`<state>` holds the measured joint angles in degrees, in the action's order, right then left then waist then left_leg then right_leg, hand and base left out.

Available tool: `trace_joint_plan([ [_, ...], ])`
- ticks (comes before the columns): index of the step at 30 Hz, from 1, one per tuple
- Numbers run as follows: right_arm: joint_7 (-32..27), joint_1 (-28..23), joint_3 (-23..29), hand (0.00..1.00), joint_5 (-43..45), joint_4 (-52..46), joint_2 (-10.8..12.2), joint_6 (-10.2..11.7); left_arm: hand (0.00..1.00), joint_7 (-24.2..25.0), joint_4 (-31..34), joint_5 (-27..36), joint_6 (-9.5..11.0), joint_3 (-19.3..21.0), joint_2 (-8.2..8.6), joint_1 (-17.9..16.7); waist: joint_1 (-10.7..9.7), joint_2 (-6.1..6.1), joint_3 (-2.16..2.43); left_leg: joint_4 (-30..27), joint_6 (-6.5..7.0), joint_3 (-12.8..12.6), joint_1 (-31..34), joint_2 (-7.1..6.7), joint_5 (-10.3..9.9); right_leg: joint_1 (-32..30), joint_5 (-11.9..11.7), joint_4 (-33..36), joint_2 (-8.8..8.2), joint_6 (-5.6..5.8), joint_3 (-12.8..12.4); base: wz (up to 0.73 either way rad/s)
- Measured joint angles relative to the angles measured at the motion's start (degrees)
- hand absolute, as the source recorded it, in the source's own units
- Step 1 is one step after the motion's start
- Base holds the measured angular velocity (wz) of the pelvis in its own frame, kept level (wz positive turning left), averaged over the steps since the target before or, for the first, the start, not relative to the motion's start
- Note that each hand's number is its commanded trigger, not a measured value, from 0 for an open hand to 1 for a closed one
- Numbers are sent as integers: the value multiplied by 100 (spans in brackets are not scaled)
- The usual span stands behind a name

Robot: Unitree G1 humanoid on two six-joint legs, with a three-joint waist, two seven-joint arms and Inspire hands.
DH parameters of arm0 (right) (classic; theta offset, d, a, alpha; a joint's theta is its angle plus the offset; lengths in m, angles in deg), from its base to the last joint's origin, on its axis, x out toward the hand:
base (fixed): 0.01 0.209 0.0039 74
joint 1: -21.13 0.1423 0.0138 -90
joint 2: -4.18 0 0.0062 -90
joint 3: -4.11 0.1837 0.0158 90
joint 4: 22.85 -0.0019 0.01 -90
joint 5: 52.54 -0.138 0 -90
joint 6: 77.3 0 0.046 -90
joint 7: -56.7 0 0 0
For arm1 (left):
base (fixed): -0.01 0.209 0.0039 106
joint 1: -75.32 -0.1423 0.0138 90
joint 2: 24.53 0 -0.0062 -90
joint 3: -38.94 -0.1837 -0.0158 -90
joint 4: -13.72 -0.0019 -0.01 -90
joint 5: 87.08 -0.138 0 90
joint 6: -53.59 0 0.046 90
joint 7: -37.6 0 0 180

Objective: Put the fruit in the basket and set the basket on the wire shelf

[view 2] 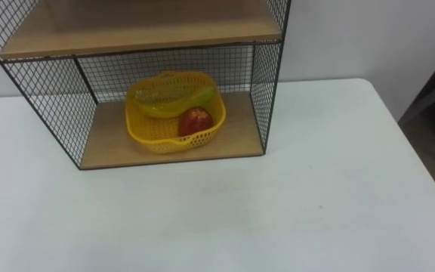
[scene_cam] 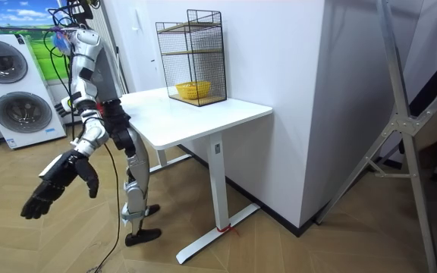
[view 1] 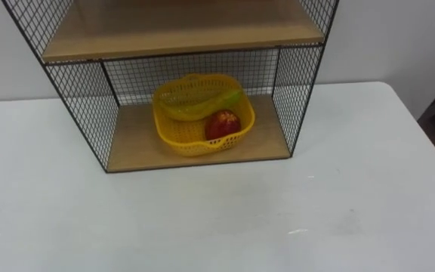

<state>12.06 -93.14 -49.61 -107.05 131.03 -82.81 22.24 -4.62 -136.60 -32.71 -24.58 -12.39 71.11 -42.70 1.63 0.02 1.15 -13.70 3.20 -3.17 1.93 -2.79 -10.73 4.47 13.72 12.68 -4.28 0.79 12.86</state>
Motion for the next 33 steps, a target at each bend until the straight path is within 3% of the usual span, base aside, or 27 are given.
trace_joint_plan([
  [2,272,216,-144,0,311,442,14,-180,0,408,-450,-1,-179,-178,115,67,-1,-24,-5,4,-13,2,-89,0,-10,93,3,-15,4,4,-1,0],
  [5,814,464,-422,0,770,734,13,-410,0,1165,-967,-176,-444,-330,148,159,4,-47,-21,11,-19,1,-228,14,-13,244,-8,-86,23,-8,0,0],
  [7,1132,565,-694,0,1055,744,13,-527,0,1551,-1081,-542,-577,-532,164,191,-5,-47,-21,8,-26,9,-254,16,-12,276,-9,-95,26,-9,5,0],
  [12,2098,934,-1460,0,2270,1019,10,-926,0,2379,-1057,-2175,-971,-1152,188,512,-13,-87,-26,0,-22,22,-275,14,-1,321,-23,-104,32,-17,26,1],
  [15,2462,1074,-1946,0,3010,1117,11,-1191,0,2614,-1041,-2918,-1241,-1539,155,919,-16,-108,-50,-1,-7,26,-275,11,7,321,-22,-105,32,-16,29,0],
  [16,2606,1154,-2054,0,3263,1192,13,-1289,0,2717,-1040,-3169,-1316,-1687,156,1100,-15,-106,-80,0,-5,25,-283,10,8,323,-22,-107,47,-17,18,0],
  [18,2776,1200,-2182,0,3619,1170,23,-1426,0,2885,-936,-3529,-1433,-1899,157,1263,-7,-102,-136,12,-3,7,-311,11,9,334,-23,-108,67,-18,1,-5],
  [20,2898,1244,-2434,0,3977,1144,46,-1503,0,2989,-753,-3877,-1501,-2192,153,1319,-20,-109,-152,12,-2,1,-317,13,10,331,-25,-109,49,-17,-3,-4],
  [24,3177,1326,-2950,0,4466,1147,69,-1717,0,3214,-780,-4177,-1671,-2682,161,1474,-7,-109,-154,23,-2,-63,-366,28,10,323,-29,-109,82,-18,-68,-8],
  [28,3396,1379,-3285,0,4712,1170,83,-1736,0,3288,-802,-4285,-1839,-2834,162,1450,19,-118,-150,11,-1,-77,-368,31,10,323,-40,-111,89,-17,-92,-2],
  [33,3733,1418,-3518,0,5443,1062,207,-1942,0,3420,-818,-4541,-2099,-3142,176,1402,26,-118,-149,7,-1,-79,-400,32,10,363,-40,-113,93,-17,-88,0],
])
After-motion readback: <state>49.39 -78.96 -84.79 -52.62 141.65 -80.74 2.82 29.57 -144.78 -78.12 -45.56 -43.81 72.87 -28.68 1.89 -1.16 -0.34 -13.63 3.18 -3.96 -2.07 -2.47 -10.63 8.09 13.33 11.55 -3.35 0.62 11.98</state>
